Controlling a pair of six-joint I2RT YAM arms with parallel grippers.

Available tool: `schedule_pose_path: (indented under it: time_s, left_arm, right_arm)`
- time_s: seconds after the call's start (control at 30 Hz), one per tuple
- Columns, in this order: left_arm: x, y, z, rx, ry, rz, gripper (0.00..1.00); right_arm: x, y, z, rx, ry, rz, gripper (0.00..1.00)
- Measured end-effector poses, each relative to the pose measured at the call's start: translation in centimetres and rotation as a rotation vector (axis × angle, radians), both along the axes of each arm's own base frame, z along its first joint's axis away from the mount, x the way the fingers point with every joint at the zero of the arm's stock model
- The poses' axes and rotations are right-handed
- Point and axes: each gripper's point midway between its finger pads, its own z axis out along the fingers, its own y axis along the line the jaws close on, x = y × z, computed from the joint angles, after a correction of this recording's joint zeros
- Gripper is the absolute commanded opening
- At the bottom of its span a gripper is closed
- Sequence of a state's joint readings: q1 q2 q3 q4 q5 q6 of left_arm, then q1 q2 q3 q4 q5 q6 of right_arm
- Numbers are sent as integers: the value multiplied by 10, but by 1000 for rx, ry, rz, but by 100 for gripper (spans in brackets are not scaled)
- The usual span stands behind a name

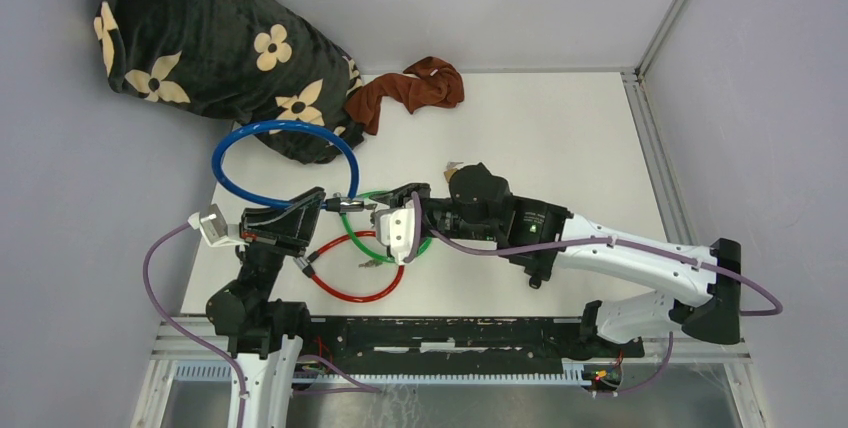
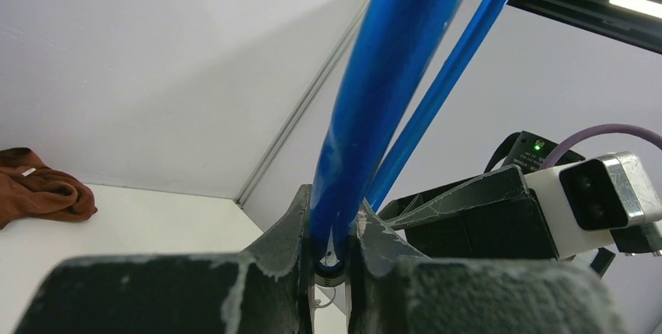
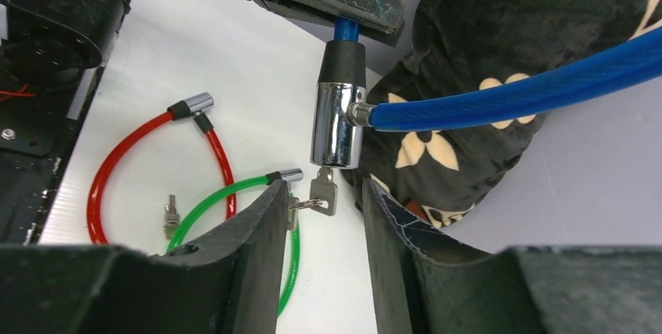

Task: Lock with the key
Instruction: Lock the lock.

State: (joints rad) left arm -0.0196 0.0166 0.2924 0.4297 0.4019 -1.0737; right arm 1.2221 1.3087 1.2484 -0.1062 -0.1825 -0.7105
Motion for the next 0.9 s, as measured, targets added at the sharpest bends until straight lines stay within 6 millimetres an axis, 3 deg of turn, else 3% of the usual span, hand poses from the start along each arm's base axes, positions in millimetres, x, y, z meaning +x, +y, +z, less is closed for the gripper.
schedule_pose_path:
  time_s: [0.2, 0.5, 0.9]
  left_arm:
    - [0, 0, 0, 1, 0, 0, 2]
    - [0, 0, 0, 2, 0, -1, 2]
    - [-3, 1, 5, -2, -30, 4, 2]
  right_arm:
    - [4, 6, -17, -43, 55, -22, 36]
    - [17, 8, -24, -54, 62, -95, 3]
    - [22, 11, -15, 5, 79, -126, 0]
